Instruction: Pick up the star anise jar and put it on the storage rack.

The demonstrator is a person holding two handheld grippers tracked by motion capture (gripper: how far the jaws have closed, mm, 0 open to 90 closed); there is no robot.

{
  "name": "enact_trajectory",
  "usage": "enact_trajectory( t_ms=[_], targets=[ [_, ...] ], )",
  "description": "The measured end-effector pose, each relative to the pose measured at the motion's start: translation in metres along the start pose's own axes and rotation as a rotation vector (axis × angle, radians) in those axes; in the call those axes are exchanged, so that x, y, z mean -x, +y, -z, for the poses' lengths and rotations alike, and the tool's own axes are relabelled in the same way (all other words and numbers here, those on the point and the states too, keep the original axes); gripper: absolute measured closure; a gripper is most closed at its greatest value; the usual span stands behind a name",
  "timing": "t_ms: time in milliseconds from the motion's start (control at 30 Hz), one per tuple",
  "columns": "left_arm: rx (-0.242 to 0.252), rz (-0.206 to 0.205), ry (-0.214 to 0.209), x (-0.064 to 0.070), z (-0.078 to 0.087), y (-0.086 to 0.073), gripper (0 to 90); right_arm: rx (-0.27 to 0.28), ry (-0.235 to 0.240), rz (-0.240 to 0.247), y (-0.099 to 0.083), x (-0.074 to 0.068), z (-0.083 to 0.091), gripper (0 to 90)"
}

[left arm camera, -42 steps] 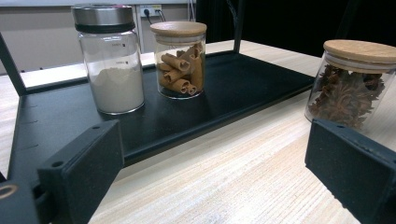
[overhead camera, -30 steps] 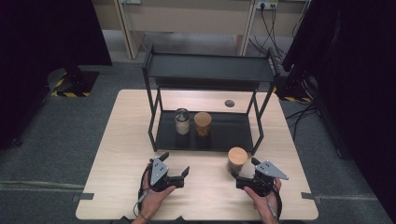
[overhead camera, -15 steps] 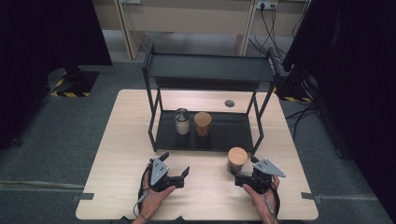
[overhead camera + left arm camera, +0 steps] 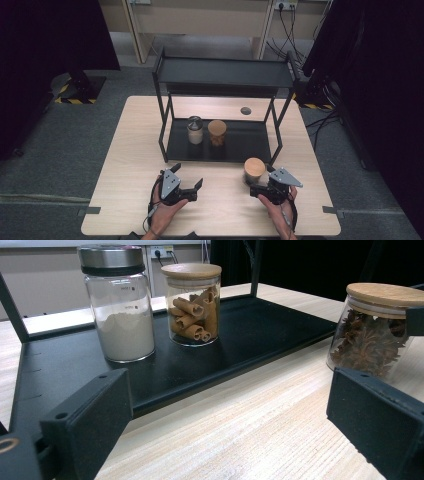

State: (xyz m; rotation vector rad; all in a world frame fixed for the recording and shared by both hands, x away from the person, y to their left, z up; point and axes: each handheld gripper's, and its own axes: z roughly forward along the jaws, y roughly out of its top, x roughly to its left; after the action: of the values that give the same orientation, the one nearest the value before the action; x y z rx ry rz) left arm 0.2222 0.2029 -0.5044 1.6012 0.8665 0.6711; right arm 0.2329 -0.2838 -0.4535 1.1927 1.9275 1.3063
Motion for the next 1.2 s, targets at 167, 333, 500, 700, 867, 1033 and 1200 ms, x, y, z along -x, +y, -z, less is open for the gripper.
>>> enact_trajectory(
  t_ms=[167,333,500,700,867,1033,1200],
  targets=[
    [0.0,0.0,0.0,0.0,0.0,0.0,4.0,0.0,0.003,0.002,0.0,0.0,-0.003,6.4],
    [0.0,0.0,0.0,0.0,0.0,0.0,3.9,-0.006,0.013,0.003,0.001,0.002,-0.007,8.1],
    [0.0,0.0,0.0,0.0,0.0,0.0,4.0,-0.011,0.016,0.002,0.002,0.002,-0.011,9.6],
    [0.0,0.0,0.0,0.0,0.0,0.0,4.0,-0.017,0.025,-0.002,0.003,0.004,-0.014,13.0],
    [-0.001,0.001,-0.001,0.0,0.0,0.0,3.9,-0.024,0.03,0.0,0.004,0.004,-0.016,14.9],
    [0.0,0.002,-0.001,0.0,0.0,0.0,4.0,-0.028,0.033,0.006,0.004,0.004,-0.019,20.1],
    [0.0,0.002,-0.001,0.0,0.0,0.0,4.0,-0.023,0.029,0.012,0.004,0.004,-0.017,24.4]
  ],
)
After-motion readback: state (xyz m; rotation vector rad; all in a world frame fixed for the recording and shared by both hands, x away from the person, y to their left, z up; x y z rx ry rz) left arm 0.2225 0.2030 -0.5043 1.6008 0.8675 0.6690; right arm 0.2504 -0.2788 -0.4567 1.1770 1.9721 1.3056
